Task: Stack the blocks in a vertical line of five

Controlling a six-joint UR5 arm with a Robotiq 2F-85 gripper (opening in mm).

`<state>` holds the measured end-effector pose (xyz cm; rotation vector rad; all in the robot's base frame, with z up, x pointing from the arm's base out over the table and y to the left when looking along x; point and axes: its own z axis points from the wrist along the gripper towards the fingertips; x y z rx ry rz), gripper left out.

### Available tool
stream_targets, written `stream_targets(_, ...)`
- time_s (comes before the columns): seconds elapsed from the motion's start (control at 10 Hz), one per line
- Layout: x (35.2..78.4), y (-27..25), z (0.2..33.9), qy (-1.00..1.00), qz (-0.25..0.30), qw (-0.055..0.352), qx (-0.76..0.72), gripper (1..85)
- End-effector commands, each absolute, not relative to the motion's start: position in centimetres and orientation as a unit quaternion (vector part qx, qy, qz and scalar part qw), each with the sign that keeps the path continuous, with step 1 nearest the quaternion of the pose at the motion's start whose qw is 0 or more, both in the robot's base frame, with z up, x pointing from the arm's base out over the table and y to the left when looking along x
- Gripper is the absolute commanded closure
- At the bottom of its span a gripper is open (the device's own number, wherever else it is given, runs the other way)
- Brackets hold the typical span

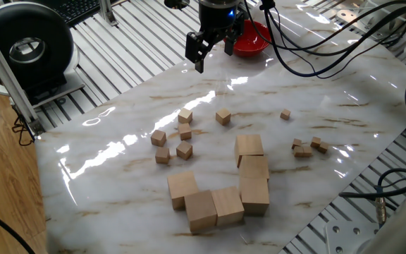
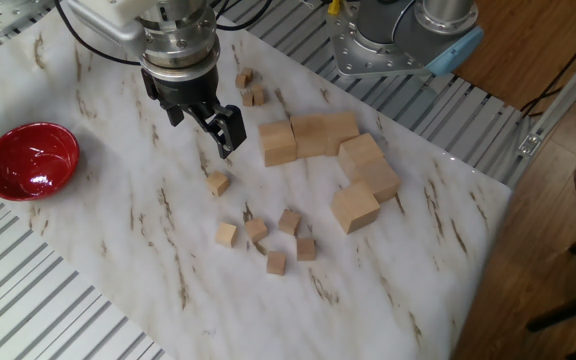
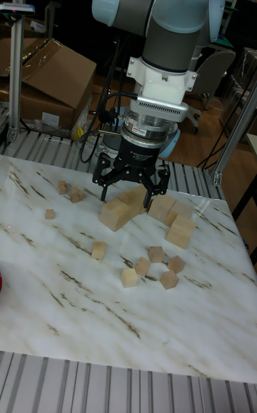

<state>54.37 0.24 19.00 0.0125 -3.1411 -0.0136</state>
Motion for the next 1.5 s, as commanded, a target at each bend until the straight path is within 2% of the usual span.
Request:
stream_targets(0.0,48.4,1.2,20.0,-0.979,0.001,0.116,-0.168,84.7)
stream_targets(0.1,55.2,-3.4,24.5,-0.992,0.095,-0.044,-0.064,84.7)
stream_targets(0.2,60.3,0.5,30.6,-0.978,0.025,-0.19,-0.087,84.7)
stream_targets(0.3,60.7,0.3,32.6,-0.971,0.027,-0.222,-0.086,84.7)
stream_targets(0.4,62.3,-0.4,33.1,-0.963,0.033,-0.254,-0.081,84.7)
stream_targets(0.5,63.0,-0.9,32.2,-0.966,0.046,-0.247,-0.051,84.7)
stream_targets(0.7,60.5,-0.6,30.0,-0.984,0.039,-0.171,-0.01,84.7)
stream_targets(0.9,60.0,-0.6,30.7,-0.988,0.016,-0.151,-0.003,84.7)
stream_targets(1.0,58.6,-0.9,31.1,-0.993,0.005,-0.117,0.013,84.7)
stream_targets(1.4,59.3,-0.5,30.8,-0.993,-0.008,-0.111,0.047,84.7)
